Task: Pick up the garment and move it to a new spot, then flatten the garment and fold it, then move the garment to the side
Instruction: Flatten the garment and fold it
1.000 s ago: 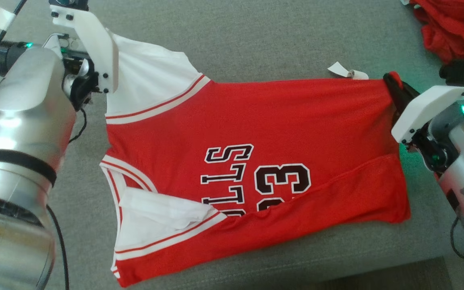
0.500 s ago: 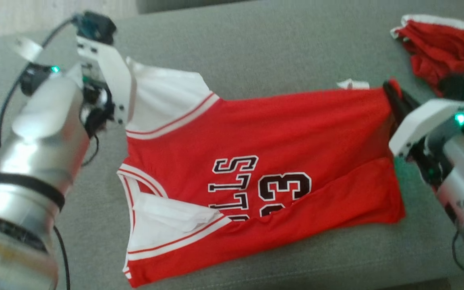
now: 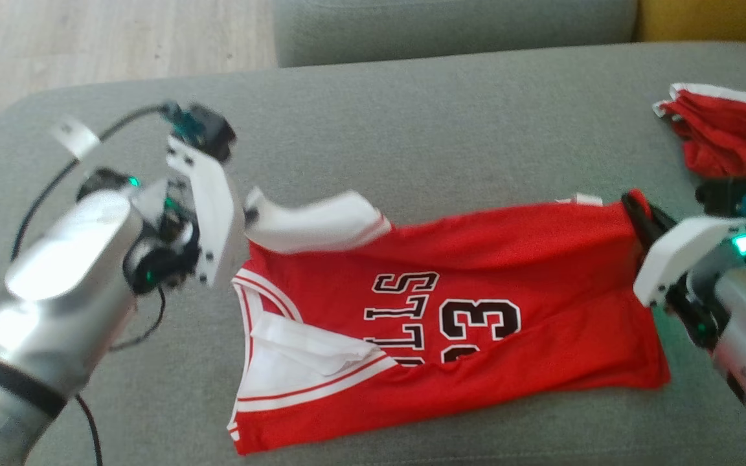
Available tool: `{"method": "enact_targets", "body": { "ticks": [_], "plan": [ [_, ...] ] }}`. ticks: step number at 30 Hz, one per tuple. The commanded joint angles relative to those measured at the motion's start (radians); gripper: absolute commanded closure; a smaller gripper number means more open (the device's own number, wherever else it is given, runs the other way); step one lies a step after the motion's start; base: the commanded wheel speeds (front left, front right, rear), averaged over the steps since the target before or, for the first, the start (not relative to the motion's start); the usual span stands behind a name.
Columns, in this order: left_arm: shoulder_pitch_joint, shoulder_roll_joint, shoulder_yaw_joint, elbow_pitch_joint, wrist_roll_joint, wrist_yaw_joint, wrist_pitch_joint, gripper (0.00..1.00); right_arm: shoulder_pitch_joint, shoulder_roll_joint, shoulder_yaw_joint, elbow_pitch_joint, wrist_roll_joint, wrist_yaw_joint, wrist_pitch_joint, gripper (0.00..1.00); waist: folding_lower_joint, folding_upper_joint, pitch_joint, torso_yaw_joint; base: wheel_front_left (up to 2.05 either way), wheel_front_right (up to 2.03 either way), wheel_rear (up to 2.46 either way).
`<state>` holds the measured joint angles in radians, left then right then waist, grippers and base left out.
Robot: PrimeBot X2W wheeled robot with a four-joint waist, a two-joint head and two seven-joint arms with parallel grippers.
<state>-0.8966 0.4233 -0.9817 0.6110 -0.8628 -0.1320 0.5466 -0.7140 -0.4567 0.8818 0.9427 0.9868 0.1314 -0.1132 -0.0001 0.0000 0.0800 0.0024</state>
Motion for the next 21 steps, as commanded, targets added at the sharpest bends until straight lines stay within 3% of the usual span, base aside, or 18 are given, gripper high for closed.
{"method": "enact_targets", "body": {
  "ticks": [1,7,13,21],
  "plan": [
    [-0.027,0.06,0.026,-0.066,-0.021,0.001,0.025,1.0,0.024,-0.03,0.02,-0.011,0.009,-0.001,-0.008,1.0,0.0001,0.0,-0.015,0.016,0.0,0.0,0.0],
    [0.077,0.133,0.001,-0.247,-0.133,0.003,0.17,1.0,0.037,-0.085,0.098,-0.029,0.02,-0.001,0.034,1.0,0.0001,0.0,-0.035,0.034,0.0,0.0,0.0],
    [0.139,0.178,-0.009,-0.365,-0.218,0.036,0.285,1.0,0.03,-0.13,0.152,-0.035,0.047,-0.001,0.084,1.0,0.0001,0.0,-0.035,0.04,0.0,0.0,0.0],
    [0.183,0.197,-0.022,-0.45,-0.252,0.069,0.329,1.0,0.03,-0.159,0.239,-0.065,0.103,-0.001,0.2,1.0,0.0001,0.0,-0.024,0.037,0.0,0.0,0.0]
  ]
}}
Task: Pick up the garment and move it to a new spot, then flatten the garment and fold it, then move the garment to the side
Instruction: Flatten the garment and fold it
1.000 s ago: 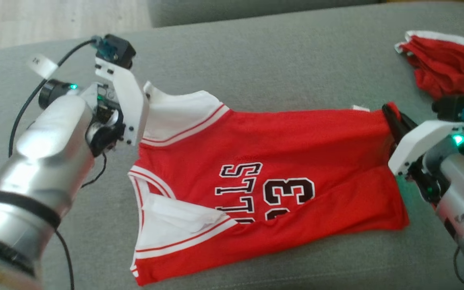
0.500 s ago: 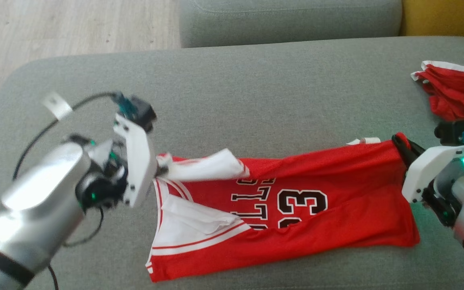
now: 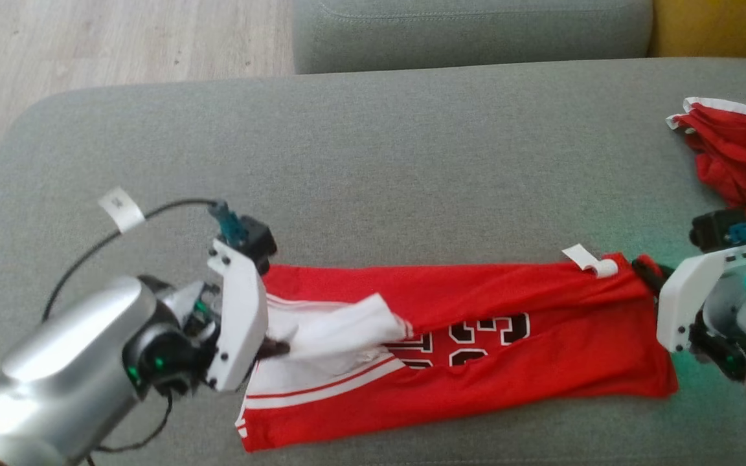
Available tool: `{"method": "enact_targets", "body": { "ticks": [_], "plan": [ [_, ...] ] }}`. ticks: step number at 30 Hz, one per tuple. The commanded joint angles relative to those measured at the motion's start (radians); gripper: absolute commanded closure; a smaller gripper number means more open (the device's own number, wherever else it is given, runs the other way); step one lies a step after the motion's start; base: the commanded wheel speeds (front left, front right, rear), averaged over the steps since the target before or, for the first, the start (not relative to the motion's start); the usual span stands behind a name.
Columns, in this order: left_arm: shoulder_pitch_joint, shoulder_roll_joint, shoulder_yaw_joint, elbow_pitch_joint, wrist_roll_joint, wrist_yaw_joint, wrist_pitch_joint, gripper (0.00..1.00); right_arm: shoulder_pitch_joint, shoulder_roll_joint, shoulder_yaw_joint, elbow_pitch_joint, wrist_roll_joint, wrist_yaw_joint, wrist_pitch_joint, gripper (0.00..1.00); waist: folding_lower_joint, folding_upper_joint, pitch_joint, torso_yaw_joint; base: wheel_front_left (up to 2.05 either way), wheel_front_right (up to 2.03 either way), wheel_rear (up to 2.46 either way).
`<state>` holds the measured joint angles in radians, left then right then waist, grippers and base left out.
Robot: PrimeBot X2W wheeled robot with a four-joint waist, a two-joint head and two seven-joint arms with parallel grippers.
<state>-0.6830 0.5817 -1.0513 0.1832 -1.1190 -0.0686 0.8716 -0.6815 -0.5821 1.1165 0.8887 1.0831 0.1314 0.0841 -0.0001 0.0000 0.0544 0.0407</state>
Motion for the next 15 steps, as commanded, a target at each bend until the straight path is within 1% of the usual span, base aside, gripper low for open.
{"method": "enact_targets", "body": {
  "ticks": [1,6,7,8,9,10,11,15],
  "plan": [
    [-0.026,0.038,0.043,-0.022,0.003,0.005,0.006,1.0,-0.004,-0.036,0.013,-0.014,0.013,-0.001,0.015,1.0,0.0001,0.0,0.002,-0.002,0.0,0.0,0.0],
    [-0.003,0.028,0.023,-0.004,0.006,0.001,0.004,1.0,-0.01,-0.047,0.056,-0.026,0.046,-0.001,0.071,1.0,0.0001,0.0,0.001,-0.011,0.0,0.0,0.0],
    [0.0,0.025,0.02,0.004,0.012,0.001,-0.004,1.0,-0.01,-0.048,0.06,-0.025,0.055,-0.001,0.081,0.88,0.0001,0.0,-0.001,-0.013,0.0,0.0,0.0],
    [0.004,0.022,0.018,0.014,0.017,0.002,-0.012,0.67,-0.01,-0.048,0.065,-0.024,0.063,-0.001,0.092,0.64,0.0001,0.0,-0.004,-0.015,0.0,0.0,0.0],
    [0.004,0.022,0.018,0.014,0.017,0.002,-0.012,0.67,-0.01,-0.048,0.065,-0.024,0.063,-0.001,0.092,0.64,0.0001,0.0,-0.004,-0.015,0.0,0.0,0.0],
    [0.009,0.019,0.012,0.025,0.021,0.003,-0.011,0.3,-0.011,-0.048,0.071,-0.023,0.071,-0.001,0.101,0.04,0.0001,0.0,-0.007,-0.018,0.0,0.0,0.0],
    [0.012,0.018,0.004,0.034,0.026,0.002,-0.01,0.0,-0.012,-0.047,0.075,-0.025,0.077,-0.001,0.105,0.0,0.0001,0.0,-0.009,-0.02,0.0,0.0,0.0],
    [0.024,0.011,-0.005,0.061,0.035,-0.004,-0.027,0.0,-0.015,-0.048,0.085,-0.036,0.104,-0.001,0.106,0.0,0.0001,0.0,-0.025,-0.029,0.0,0.0,0.0]
  ]
}}
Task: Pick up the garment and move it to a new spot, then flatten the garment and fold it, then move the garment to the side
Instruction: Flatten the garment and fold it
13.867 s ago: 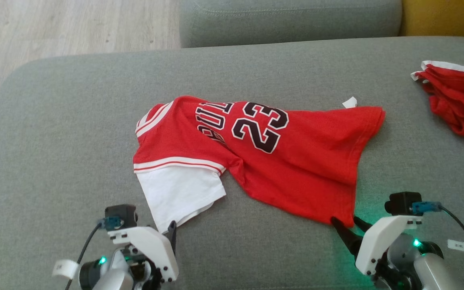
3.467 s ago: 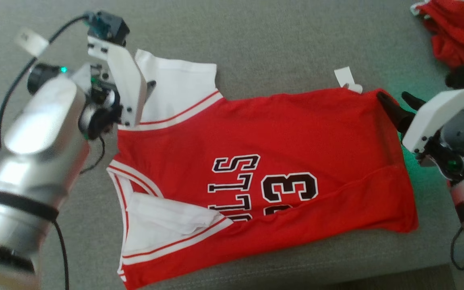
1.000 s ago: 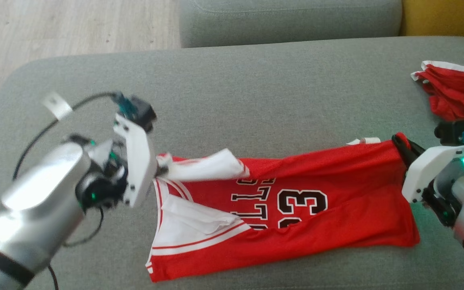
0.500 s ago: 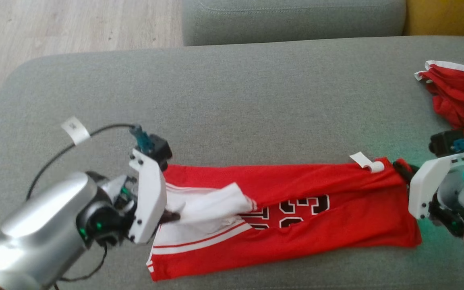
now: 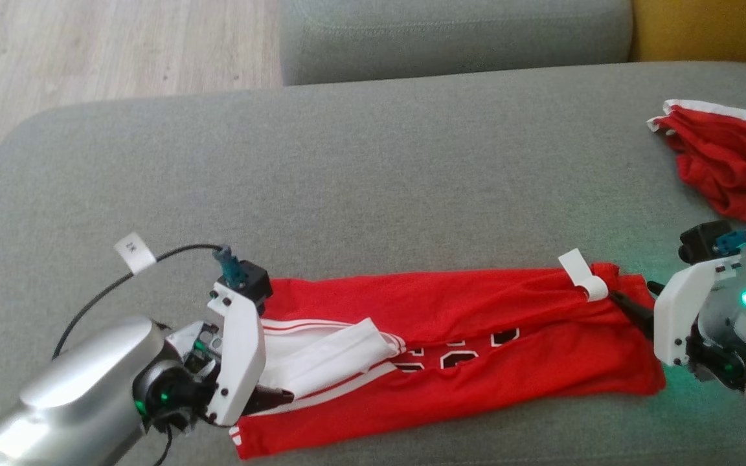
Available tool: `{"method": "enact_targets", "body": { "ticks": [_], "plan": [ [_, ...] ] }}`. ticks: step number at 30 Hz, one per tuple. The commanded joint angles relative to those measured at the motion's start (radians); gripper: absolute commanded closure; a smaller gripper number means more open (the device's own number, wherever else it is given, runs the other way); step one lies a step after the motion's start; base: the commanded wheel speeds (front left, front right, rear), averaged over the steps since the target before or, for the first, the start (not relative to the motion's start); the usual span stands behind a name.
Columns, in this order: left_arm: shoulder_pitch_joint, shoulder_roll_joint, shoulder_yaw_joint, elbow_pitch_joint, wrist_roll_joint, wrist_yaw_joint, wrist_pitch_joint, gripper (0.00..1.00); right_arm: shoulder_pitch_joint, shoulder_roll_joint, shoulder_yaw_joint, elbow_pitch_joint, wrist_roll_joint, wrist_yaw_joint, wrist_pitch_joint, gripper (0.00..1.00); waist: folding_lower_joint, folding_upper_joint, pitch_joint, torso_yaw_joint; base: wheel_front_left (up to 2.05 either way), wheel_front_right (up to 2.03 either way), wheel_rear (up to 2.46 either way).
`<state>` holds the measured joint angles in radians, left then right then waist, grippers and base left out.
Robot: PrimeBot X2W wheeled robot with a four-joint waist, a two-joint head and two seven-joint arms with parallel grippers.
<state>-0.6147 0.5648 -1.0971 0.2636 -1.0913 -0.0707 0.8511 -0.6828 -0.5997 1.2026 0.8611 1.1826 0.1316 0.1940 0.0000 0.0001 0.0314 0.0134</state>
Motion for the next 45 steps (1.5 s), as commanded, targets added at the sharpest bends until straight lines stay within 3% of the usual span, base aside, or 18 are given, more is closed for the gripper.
{"method": "enact_targets", "body": {
  "ticks": [1,5,10,13,19,21,25,30,33,37,38,45],
  "plan": [
    [-0.045,0.027,0.044,-0.014,0.008,-0.004,-0.016,0.0,-0.016,-0.032,0.0,-0.013,0.011,-0.001,-0.006,0.0,0.0,-0.0001,-0.007,-0.003,0.0,0.0,0.0],
    [-0.068,0.036,0.084,-0.005,0.025,-0.001,-0.091,0.0,-0.048,-0.053,-0.019,-0.054,0.039,-0.001,-0.066,0.0,0.0,-0.0001,-0.033,-0.01,0.0,0.0,0.0],
    [-0.088,0.045,0.157,-0.033,0.06,0.04,-0.237,0.0,-0.086,-0.079,-0.079,-0.125,0.075,-0.001,-0.188,0.0,0.0,-0.0001,-0.051,-0.016,0.0,0.0,0.0],
    [-0.081,0.047,0.214,-0.062,0.109,0.109,-0.381,0.0,-0.083,-0.089,-0.128,-0.178,0.107,-0.001,-0.271,0.0,0.0,-0.0001,-0.06,-0.017,0.0,0.0,0.0],
    [0.043,-0.016,0.359,-0.067,0.154,0.311,-0.752,0.0,-0.009,-0.104,-0.255,-0.263,0.153,-0.001,-0.44,0.0,0.0,-0.0001,-0.068,-0.013,0.0,0.0,0.0],
    [0.102,-0.034,0.39,-0.07,0.17,0.351,-0.87,0.0,0.035,-0.095,-0.314,-0.279,0.143,-0.001,-0.453,0.0,0.0,-0.0001,-0.067,-0.014,0.0,0.0,0.0],
    [0.213,-0.064,0.448,-0.077,0.198,0.419,-1.066,0.0,0.149,-0.042,-0.545,-0.317,0.038,-0.001,-0.455,0.0,0.0,-0.0001,-0.059,-0.02,0.0,0.0,0.0],
    [0.348,-0.123,0.541,-0.133,0.278,0.481,-1.111,0.0,0.359,0.063,-0.809,-0.384,-0.186,-0.001,-0.455,0.0,0.0,-0.0001,-0.051,-0.024,0.0,0.0,0.0],
    [0.43,-0.178,0.632,-0.206,0.385,0.491,-1.112,0.0,0.474,0.124,-0.911,-0.415,-0.286,-0.001,-0.456,0.0,0.0,-0.0001,-0.047,-0.023,0.0,0.0,0.0],
    [0.522,-0.266,0.72,-0.277,0.501,0.463,-1.113,0.0,0.569,0.185,-0.998,-0.423,-0.388,-0.001,-0.456,0.0,0.0,-0.0001,-0.045,-0.014,0.0,0.0,0.0],
    [0.522,-0.266,0.72,-0.277,0.501,0.463,-1.113,0.0,0.569,0.185,-0.998,-0.423,-0.388,-0.001,-0.456,0.0,0.0,-0.0001,-0.045,-0.014,0.0,0.0,0.0],
    [0.577,-0.365,0.791,-0.251,0.584,0.361,-1.113,0.0,0.579,0.249,-1.063,-0.406,-0.493,-0.001,-0.348,0.0,0.0,-0.0001,-0.045,0.003,0.0,0.0,0.0]
  ]
}}
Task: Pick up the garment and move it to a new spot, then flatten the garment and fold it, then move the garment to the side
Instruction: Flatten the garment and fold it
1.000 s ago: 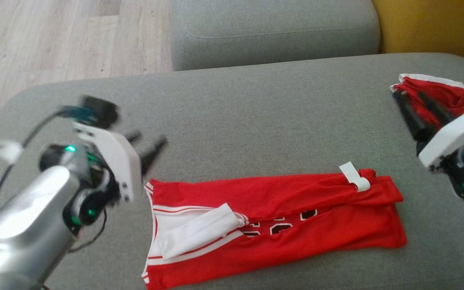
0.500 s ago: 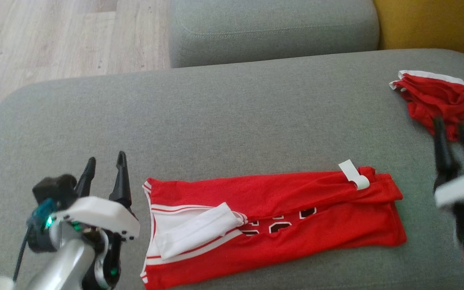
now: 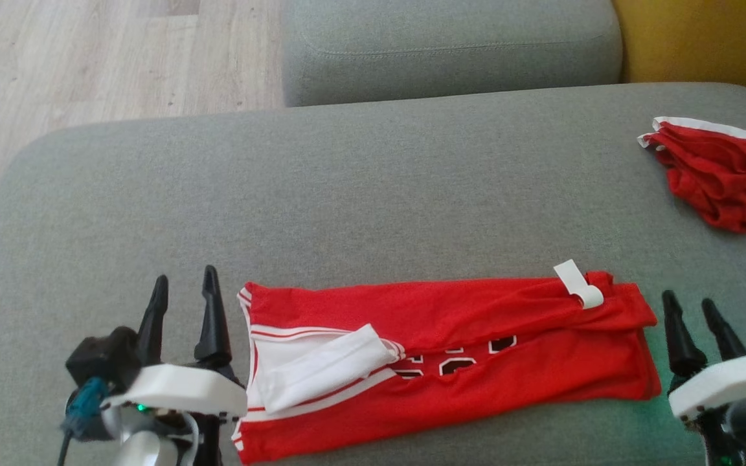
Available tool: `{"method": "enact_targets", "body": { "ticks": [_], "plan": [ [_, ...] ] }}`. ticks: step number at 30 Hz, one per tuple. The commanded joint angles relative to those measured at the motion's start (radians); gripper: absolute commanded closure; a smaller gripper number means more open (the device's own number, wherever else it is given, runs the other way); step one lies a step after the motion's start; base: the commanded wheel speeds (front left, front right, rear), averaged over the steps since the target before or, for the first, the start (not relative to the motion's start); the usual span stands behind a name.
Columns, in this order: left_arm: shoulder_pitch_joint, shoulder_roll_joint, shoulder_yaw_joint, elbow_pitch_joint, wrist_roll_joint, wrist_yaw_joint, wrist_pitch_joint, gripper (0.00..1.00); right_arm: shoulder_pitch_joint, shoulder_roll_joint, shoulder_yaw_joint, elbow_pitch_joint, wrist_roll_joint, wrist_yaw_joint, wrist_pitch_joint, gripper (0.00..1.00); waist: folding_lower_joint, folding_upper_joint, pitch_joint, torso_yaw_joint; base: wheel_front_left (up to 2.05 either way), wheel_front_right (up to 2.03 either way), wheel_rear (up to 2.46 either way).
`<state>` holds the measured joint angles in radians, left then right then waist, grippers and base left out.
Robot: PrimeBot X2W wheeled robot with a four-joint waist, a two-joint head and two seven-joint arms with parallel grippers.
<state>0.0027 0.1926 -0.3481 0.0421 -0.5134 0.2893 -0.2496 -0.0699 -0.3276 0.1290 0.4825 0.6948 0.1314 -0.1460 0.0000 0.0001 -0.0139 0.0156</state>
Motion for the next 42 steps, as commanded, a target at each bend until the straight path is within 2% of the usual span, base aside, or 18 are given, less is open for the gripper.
{"method": "enact_targets", "body": {
  "ticks": [1,6,14,16,20,26,27,29,30,36,37,38,42],
  "plan": [
    [-0.04,-0.002,0.047,-0.022,0.013,-0.011,-0.012,0.0,-0.043,-0.017,0.003,-0.017,-0.014,-0.001,0.018,0.0,0.0,-0.0001,0.001,0.002,0.0,0.0,0.0],
    [-0.044,-0.041,0.072,0.01,0.045,-0.056,-0.012,0.0,-0.127,0.003,-0.01,0.083,-0.049,-0.001,0.151,0.0,0.0,-0.0001,0.007,0.013,0.0,0.0,0.0],
    [-0.05,-0.075,0.096,0.059,0.077,-0.102,-0.012,0.0,-0.246,0.019,-0.021,0.343,-0.084,-0.001,0.354,0.0,0.0,-0.0001,0.008,0.063,0.0,0.0,0.0],
    [-0.047,-0.082,0.108,0.073,0.084,-0.111,-0.012,0.0,-0.257,0.038,-0.011,0.409,-0.067,-0.001,0.448,0.0,0.0,-0.0001,0.004,0.079,0.0,0.0,0.0],
    [-0.039,-0.09,0.124,0.087,0.09,-0.119,-0.012,0.0,-0.246,0.075,0.013,0.441,-0.019,-0.001,0.564,0.0,0.0,-0.0001,0.001,0.089,0.0,0.0,0.0],
    [-0.039,-0.101,0.139,0.098,0.101,-0.131,-0.012,0.0,-0.228,0.107,0.034,0.418,0.044,-0.001,0.566,0.02,0.0,-0.0001,0.002,0.09,0.0,0.0,0.0],
    [-0.04,-0.103,0.142,0.1,0.103,-0.132,-0.012,0.0,-0.229,0.108,0.038,0.416,0.051,-0.001,0.564,0.16,0.0,-0.0001,0.002,0.089,0.0,0.0,0.0],
    [-0.041,-0.105,0.145,0.104,0.106,-0.136,-0.012,0.0,-0.237,0.103,0.044,0.415,0.058,-0.001,0.551,0.69,0.0,-0.0001,0.002,0.085,0.0,0.0,0.0],
    [-0.042,-0.107,0.147,0.105,0.108,-0.137,-0.012,0.0,-0.242,0.098,0.048,0.415,0.058,-0.001,0.543,1.0,0.0,-0.0001,0.002,0.083,0.0,0.0,0.0],
    [-0.041,-0.114,0.151,0.115,0.113,-0.144,-0.012,0.0,-0.278,0.059,0.053,0.399,0.068,-0.001,0.478,1.0,0.0,-0.0001,0.001,0.072,0.0,0.0,0.0],
    [-0.038,-0.119,0.154,0.119,0.115,-0.148,-0.012,0.0,-0.297,0.015,0.047,0.384,0.072,-0.001,0.448,1.0,0.0,-0.0001,-0.001,0.062,0.0,0.0,0.0],
    [-0.038,-0.119,0.154,0.119,0.115,-0.148,-0.012,0.0,-0.297,0.015,0.047,0.384,0.072,-0.001,0.448,1.0,0.0,-0.0001,-0.001,0.062,0.0,0.0,0.0],
    [-0.036,-0.123,0.16,0.123,0.118,-0.152,-0.012,0.0,-0.317,-0.071,0.03,0.37,0.07,-0.001,0.423,1.0,0.0,-0.0001,-0.003,0.049,0.0,0.0,0.0]
  ]
}}
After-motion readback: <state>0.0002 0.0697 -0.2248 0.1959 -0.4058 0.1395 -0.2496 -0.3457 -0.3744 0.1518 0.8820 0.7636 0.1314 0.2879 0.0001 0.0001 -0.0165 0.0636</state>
